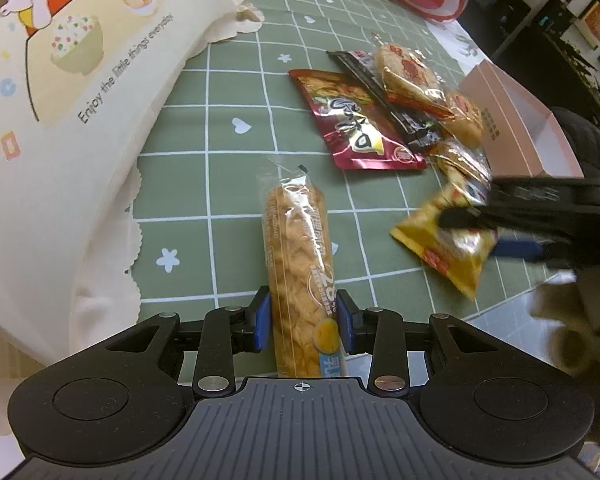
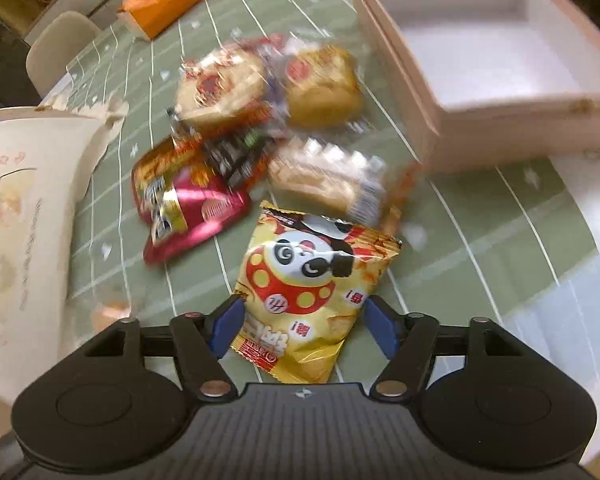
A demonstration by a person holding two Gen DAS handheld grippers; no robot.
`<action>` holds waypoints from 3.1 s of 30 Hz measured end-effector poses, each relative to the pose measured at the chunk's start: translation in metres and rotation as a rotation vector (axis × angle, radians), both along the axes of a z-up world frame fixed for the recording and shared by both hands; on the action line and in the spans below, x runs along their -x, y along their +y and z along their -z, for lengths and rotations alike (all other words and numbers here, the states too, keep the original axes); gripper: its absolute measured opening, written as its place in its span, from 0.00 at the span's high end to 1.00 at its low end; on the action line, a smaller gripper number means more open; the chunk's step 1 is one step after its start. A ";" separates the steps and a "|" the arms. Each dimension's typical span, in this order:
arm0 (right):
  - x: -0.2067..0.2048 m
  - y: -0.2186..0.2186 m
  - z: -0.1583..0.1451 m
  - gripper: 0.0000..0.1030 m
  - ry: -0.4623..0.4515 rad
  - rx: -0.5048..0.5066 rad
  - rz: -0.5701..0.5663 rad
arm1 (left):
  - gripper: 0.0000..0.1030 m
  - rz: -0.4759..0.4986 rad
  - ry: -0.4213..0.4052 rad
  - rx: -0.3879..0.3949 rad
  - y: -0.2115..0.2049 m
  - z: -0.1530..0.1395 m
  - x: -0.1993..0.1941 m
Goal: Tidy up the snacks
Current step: 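Carry the wafer roll with the left tool while the right tool carries the panda bag to the box, then release the wafer roll into the pink box while the right tool releases the panda bag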
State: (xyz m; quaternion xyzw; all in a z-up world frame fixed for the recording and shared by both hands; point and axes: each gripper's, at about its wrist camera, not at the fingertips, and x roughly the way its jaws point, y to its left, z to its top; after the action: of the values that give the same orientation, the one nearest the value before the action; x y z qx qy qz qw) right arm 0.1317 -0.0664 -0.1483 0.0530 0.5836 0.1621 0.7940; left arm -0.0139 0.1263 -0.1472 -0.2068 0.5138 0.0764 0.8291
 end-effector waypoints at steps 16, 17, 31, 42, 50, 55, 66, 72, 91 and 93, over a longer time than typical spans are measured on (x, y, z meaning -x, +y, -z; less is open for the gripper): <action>0.074 -0.015 -0.011 0.31 -0.360 0.194 -0.331 | 0.62 0.126 -0.037 0.040 0.010 0.004 0.004; 0.074 -0.019 -0.015 0.31 -0.343 0.160 -0.313 | 0.62 0.129 -0.037 0.041 0.010 0.004 0.003; 0.073 -0.029 -0.021 0.29 -0.381 0.142 -0.051 | 0.63 0.141 -0.028 0.076 0.008 0.005 0.010; 0.051 -0.009 0.011 0.28 -0.238 0.140 0.037 | 0.64 0.203 0.015 0.074 -0.019 0.003 0.011; 0.075 -0.039 -0.001 0.51 -0.227 0.128 -0.152 | 0.64 0.356 0.007 0.122 -0.058 -0.005 -0.001; 0.076 -0.083 -0.016 0.70 -0.205 0.101 -0.119 | 0.64 0.436 -0.009 0.153 -0.094 -0.015 -0.015; 0.047 -0.170 -0.121 0.75 -0.409 -0.082 -0.009 | 0.64 0.462 -0.316 0.185 -0.128 -0.133 -0.087; 0.014 -0.198 -0.209 0.75 -0.661 -0.145 -0.017 | 0.64 0.450 -0.576 0.076 -0.149 -0.208 -0.139; -0.117 -0.239 -0.129 0.75 -0.499 -0.081 -0.024 | 0.63 0.281 -0.187 -0.017 -0.196 -0.047 -0.264; -0.136 -0.233 -0.115 0.75 -0.458 -0.115 -0.042 | 0.63 0.242 -0.249 -0.010 -0.188 -0.062 -0.243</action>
State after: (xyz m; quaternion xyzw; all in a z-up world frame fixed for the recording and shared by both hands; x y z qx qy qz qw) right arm 0.2675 -0.2992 -0.0338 0.0478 0.3792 0.2191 0.8977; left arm 0.2295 -0.0615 -0.0852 -0.1471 0.4280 -0.0476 0.8904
